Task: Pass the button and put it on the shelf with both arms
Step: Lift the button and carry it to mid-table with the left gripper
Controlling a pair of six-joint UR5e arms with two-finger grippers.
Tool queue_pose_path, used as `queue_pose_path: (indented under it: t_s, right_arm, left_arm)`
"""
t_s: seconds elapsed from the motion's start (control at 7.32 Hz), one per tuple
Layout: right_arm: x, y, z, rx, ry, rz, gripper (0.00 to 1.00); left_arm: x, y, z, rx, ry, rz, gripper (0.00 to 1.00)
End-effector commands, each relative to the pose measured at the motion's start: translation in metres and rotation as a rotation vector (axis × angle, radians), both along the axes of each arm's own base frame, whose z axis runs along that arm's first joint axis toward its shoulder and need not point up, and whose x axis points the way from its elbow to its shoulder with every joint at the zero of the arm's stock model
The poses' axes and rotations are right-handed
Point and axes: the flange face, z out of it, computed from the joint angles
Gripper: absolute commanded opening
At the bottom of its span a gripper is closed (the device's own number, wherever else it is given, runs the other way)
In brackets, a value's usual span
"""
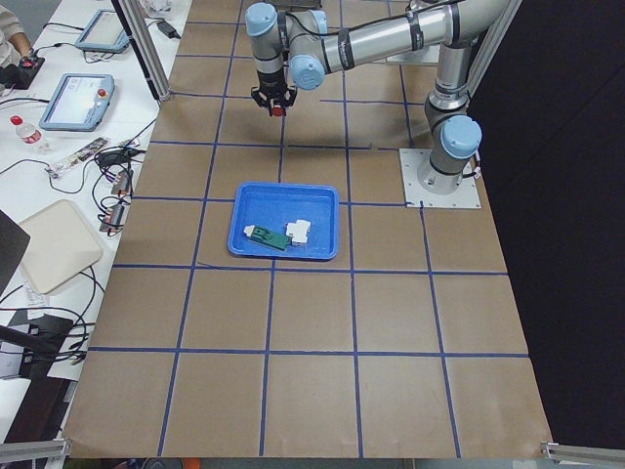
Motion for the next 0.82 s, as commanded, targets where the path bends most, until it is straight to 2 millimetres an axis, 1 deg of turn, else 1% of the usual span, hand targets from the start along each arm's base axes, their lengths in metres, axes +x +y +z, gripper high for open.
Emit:
queue_pose_path:
  t_s: [0.0,0.14,0.27,0.41,0.55,0.68]
  right_arm:
    - [-0.026,-0.002,-0.009,0.013,-0.232,-0.107,1.0]
    - [-0.031,0.002,-0.026,0.009,-0.317,-0.111,1.0]
    - [-0.033,0.003,-0.035,0.005,-0.368,-0.126,1.0]
    - [-0.03,0.003,-0.038,-0.001,-0.44,-0.153,1.0]
    - [-0.026,0.003,-0.044,-0.016,-0.522,-0.18,1.0]
    - [-0.024,0.001,-0.044,-0.039,-0.595,-0.205,1.0]
  left_arm:
    - [-0.074,0.023,0.044,-0.044,0.049,-0.045,0.0]
    - [-0.093,0.033,0.074,-0.027,0.071,-0.075,0.0]
    - [-0.11,0.041,0.091,-0.014,0.069,-0.073,0.0]
    - [-0.131,0.052,0.102,-0.023,0.082,-0.023,0.0]
    - [-0.15,0.063,0.105,-0.017,0.096,0.012,0.0]
    - [-0.163,0.072,0.112,-0.027,0.099,0.022,0.0]
